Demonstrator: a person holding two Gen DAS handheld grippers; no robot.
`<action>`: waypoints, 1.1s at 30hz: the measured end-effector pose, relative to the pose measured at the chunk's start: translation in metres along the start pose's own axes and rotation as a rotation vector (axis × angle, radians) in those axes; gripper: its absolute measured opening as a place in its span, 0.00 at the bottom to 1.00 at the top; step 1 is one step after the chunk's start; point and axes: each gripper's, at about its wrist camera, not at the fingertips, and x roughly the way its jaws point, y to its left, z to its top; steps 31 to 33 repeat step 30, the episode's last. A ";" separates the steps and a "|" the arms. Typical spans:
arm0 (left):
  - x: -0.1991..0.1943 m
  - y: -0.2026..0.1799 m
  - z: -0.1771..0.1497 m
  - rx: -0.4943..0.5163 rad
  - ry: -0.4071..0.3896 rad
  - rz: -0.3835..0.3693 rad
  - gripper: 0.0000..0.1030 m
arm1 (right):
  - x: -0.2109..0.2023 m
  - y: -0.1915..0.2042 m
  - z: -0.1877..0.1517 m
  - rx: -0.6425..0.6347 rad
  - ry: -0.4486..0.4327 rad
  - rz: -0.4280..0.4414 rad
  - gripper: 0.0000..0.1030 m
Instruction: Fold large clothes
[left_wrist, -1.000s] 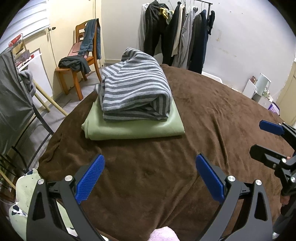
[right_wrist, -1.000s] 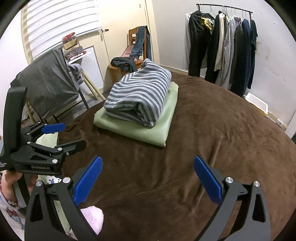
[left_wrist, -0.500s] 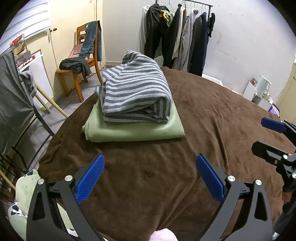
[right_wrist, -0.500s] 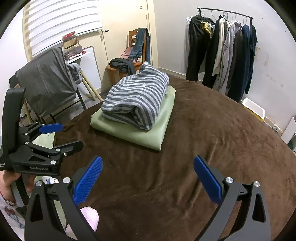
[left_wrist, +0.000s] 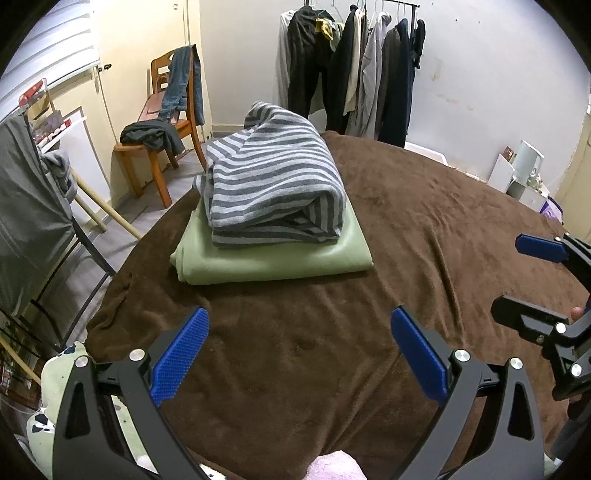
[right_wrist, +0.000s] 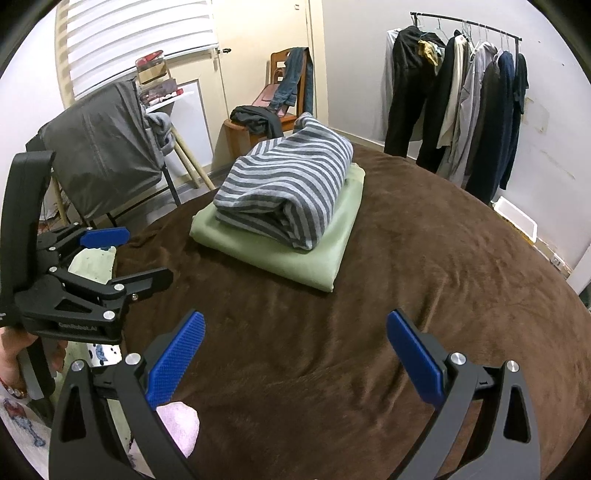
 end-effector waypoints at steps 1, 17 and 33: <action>-0.002 0.000 0.000 0.000 -0.004 -0.001 0.94 | -0.001 0.000 0.000 0.001 -0.004 0.001 0.95; -0.019 -0.009 0.002 0.012 -0.057 0.005 0.94 | -0.006 0.002 -0.001 -0.001 -0.026 -0.018 0.95; -0.012 -0.005 -0.001 -0.007 -0.012 0.011 0.94 | -0.002 0.001 0.000 0.002 -0.017 -0.019 0.95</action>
